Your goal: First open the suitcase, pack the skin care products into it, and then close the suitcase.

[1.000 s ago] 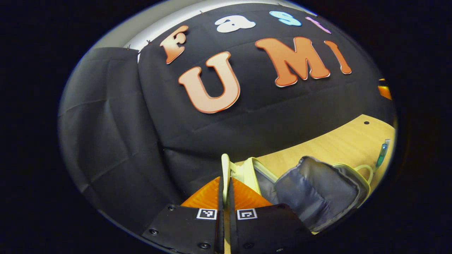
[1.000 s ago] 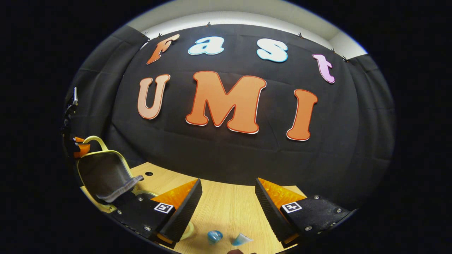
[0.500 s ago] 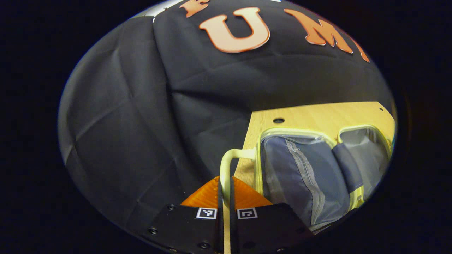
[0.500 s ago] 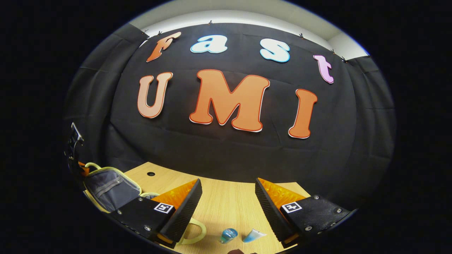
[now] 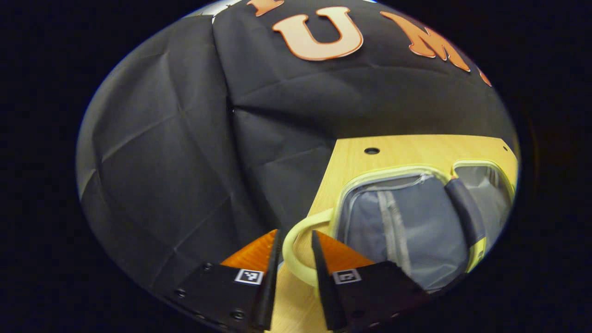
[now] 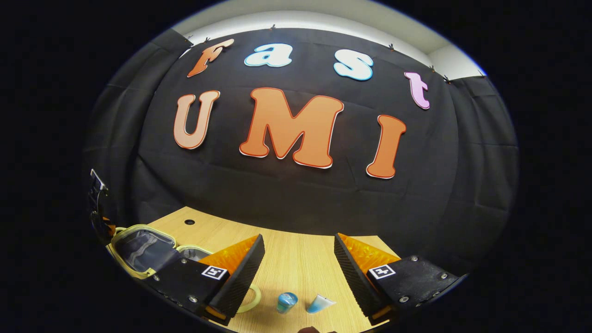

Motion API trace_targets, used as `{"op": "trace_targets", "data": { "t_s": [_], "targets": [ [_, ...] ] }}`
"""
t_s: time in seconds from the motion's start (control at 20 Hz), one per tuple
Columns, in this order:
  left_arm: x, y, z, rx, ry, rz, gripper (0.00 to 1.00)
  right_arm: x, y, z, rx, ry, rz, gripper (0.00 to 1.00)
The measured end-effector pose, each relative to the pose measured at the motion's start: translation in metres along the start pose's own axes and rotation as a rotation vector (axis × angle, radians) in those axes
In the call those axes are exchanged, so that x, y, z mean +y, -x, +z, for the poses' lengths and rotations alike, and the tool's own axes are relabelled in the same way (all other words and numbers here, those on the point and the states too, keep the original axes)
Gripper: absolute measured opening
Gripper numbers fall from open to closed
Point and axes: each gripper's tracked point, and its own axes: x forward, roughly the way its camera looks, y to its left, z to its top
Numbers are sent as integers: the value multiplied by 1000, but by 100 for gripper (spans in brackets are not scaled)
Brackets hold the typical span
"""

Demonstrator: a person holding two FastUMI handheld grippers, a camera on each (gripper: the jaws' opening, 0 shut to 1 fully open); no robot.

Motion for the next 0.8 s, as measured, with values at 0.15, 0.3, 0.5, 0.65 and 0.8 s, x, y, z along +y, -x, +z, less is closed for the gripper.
{"op": "trace_targets", "data": {
  "t_s": [0.15,0.3,0.5,0.65,0.8],
  "targets": [
    [-25,26,43,-114,-49,-14,68,-8,-1,-1,-6,3,7,95],
    [-62,54,82,-204,-62,-68,87,-18,-1,-7,4,-23,19,96],
    [-118,91,117,-296,-32,-156,96,-37,-2,-13,5,-17,28,95],
    [-163,119,134,-359,-35,-211,98,-48,0,-21,23,-24,41,95],
    [-213,145,146,-390,-30,-284,98,-54,0,-30,39,-50,58,95]
  ]
}}
